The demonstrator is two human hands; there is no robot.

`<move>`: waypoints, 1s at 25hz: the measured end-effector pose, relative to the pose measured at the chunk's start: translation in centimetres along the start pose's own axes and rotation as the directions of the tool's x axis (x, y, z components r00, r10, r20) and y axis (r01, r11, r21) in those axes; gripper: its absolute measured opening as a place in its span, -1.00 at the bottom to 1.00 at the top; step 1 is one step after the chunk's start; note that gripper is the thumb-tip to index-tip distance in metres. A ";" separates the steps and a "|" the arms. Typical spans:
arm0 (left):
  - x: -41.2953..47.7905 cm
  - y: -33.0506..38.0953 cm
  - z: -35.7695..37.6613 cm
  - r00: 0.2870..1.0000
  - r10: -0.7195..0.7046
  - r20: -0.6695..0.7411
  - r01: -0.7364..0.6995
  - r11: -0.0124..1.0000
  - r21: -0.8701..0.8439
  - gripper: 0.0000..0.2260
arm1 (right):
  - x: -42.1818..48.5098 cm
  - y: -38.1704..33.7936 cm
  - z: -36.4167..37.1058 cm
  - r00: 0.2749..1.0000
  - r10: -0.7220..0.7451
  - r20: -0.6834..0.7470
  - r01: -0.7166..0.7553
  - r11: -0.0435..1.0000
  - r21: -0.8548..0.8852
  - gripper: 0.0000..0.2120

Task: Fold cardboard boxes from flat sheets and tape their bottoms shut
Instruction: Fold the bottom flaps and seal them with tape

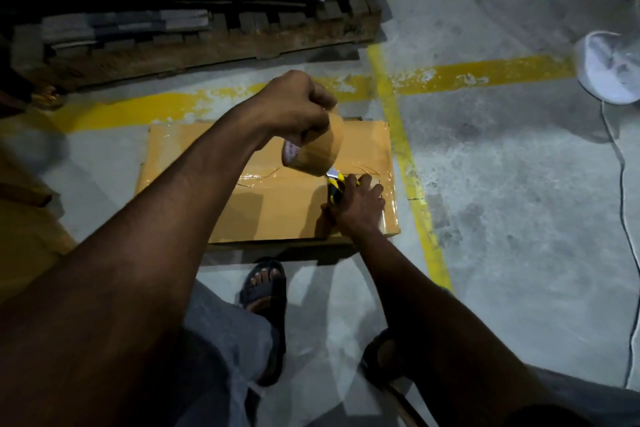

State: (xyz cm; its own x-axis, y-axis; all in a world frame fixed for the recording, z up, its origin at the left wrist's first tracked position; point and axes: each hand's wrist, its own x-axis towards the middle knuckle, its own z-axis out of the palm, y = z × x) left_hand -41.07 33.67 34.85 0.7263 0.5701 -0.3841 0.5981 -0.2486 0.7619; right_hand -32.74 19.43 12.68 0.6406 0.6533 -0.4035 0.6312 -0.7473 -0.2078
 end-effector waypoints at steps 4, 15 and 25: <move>-1.9 1.0 1.9 0.989 0.137 -0.061 -0.146 0.975 -0.166 -0.50 | -1.1 1.9 -4.5 0.997 0.011 0.074 -0.018 0.995 0.095 -0.46; -14.7 0.3 9.9 0.932 0.339 0.126 -0.302 0.921 -0.244 -0.44 | -17.5 14.2 -18.4 0.935 -0.308 -0.176 0.346 0.903 0.256 -0.54; -14.5 0.5 11.1 0.956 0.242 0.165 -0.199 0.950 -0.240 -0.43 | -17.0 16.1 -17.6 0.866 -0.482 -0.130 0.499 0.824 0.269 -0.44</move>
State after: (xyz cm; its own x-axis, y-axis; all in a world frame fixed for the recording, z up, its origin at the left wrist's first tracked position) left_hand -47.54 16.58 35.00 0.8951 0.3554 -0.2693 0.3426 -0.1614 0.9255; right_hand -25.81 -1.55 31.85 0.3073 0.9422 -0.1334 0.7219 -0.3222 -0.6124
